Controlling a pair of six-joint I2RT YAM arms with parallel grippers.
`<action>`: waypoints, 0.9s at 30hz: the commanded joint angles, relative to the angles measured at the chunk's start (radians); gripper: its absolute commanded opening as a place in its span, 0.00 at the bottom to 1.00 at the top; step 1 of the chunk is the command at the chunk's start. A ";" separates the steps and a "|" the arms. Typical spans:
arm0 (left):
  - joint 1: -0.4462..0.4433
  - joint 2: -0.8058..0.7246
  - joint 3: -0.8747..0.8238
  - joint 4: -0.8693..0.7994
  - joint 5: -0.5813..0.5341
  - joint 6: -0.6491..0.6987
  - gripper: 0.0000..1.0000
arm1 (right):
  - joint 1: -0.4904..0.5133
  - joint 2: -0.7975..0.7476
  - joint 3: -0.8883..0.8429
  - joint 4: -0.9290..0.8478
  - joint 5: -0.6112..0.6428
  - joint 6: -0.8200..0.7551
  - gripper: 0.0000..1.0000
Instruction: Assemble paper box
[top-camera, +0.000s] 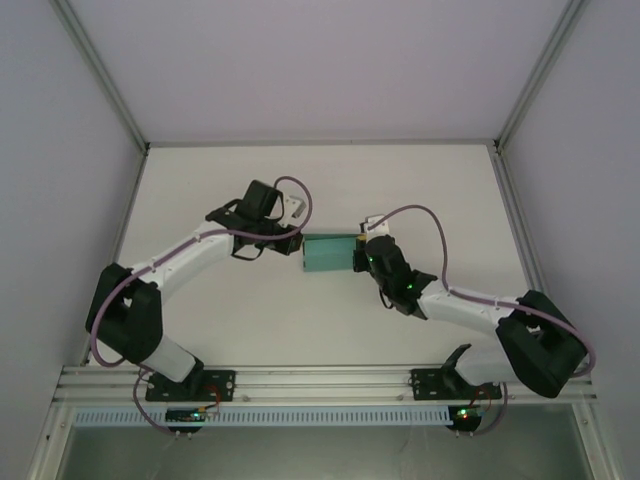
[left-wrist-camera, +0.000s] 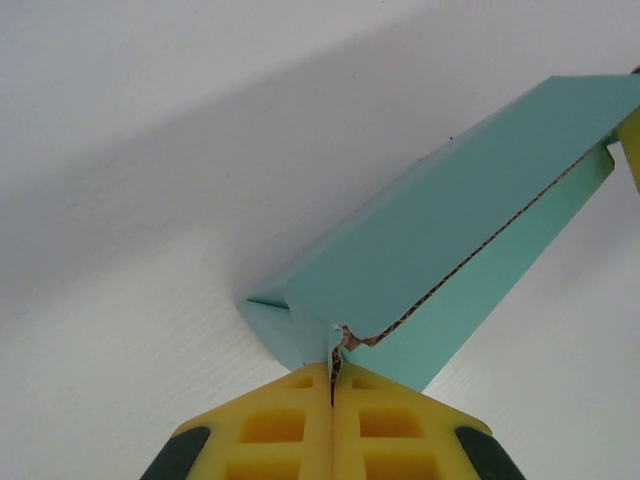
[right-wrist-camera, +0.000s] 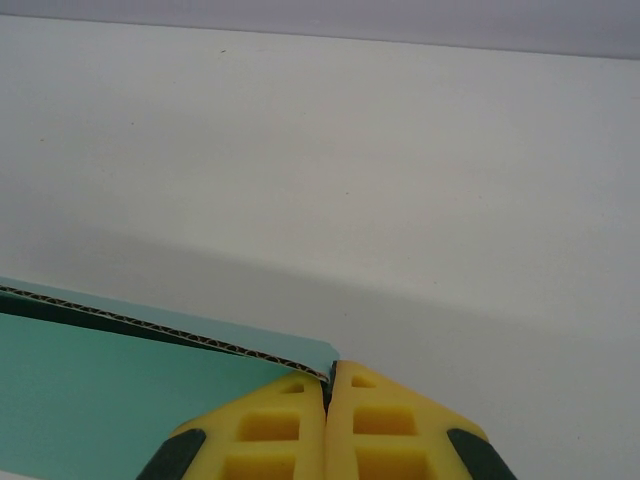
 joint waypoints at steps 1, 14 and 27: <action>-0.006 0.017 0.066 -0.004 0.064 -0.129 0.00 | 0.032 0.031 -0.033 0.004 0.029 0.028 0.00; 0.012 0.063 0.137 -0.061 0.135 -0.232 0.00 | 0.095 0.085 -0.057 0.028 0.104 -0.003 0.00; 0.076 0.083 0.140 -0.056 0.329 -0.276 0.00 | 0.103 0.137 -0.061 0.038 0.120 -0.096 0.00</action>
